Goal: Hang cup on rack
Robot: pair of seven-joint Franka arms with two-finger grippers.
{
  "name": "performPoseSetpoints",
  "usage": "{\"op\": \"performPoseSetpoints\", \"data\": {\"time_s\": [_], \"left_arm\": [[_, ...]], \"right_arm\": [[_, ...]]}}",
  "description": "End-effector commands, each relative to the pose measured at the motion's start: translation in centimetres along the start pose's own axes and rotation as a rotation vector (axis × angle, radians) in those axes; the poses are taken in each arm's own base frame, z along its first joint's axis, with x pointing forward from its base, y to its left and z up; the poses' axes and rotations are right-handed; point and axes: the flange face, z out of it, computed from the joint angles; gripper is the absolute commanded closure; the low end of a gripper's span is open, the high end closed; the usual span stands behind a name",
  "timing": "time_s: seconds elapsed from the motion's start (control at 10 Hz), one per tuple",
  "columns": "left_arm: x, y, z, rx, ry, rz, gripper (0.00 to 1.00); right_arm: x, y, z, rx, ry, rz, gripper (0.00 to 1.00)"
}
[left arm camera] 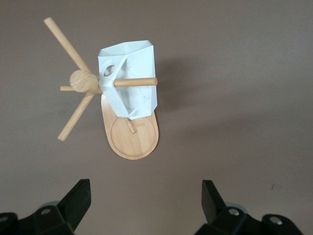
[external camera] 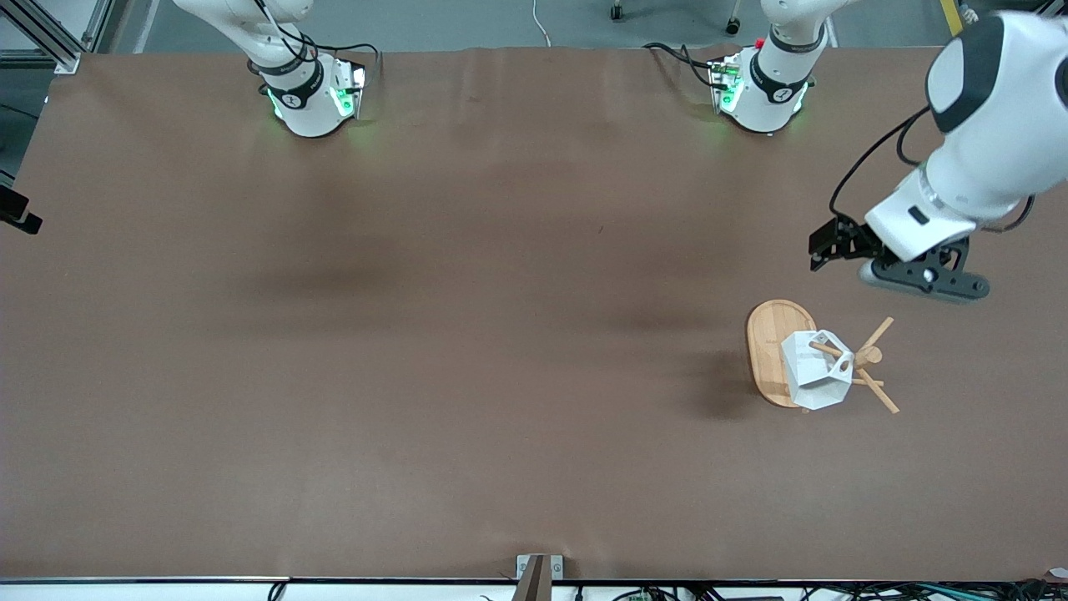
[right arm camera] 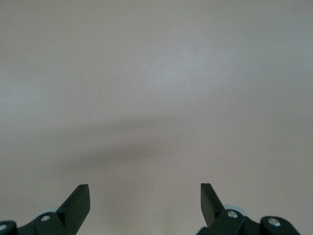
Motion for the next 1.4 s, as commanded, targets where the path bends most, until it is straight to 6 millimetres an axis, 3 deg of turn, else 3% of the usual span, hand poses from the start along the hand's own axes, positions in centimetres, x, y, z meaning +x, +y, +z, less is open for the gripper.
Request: {"op": "performPoseSetpoints", "data": {"time_s": [0.0,0.2,0.3,0.6,1.3], "left_arm": [[-1.3,-0.1,-3.8,0.011,-0.063,-0.041,0.00],[-2.6,-0.5,-6.9,0.009,-0.057,-0.044,0.00],[-2.2,-1.3,-8.7,0.003,-0.018,-0.068,0.00],[-1.1,-0.7,-12.3,-0.005,0.003,-0.053,0.00],[-2.2,-0.1,-9.8,-0.019,-0.074,-0.066,0.00]], "right_arm": [[-0.2,0.2,-0.1,-0.009,-0.002,-0.006,0.00],[-0.3,0.2,-0.2,-0.009,0.000,-0.006,0.00],[-0.2,0.2,-0.1,-0.009,-0.002,-0.006,0.00],[-0.3,0.3,-0.1,-0.009,-0.002,-0.004,0.00],[-0.3,0.3,0.0,-0.007,-0.005,-0.003,0.00]]}}
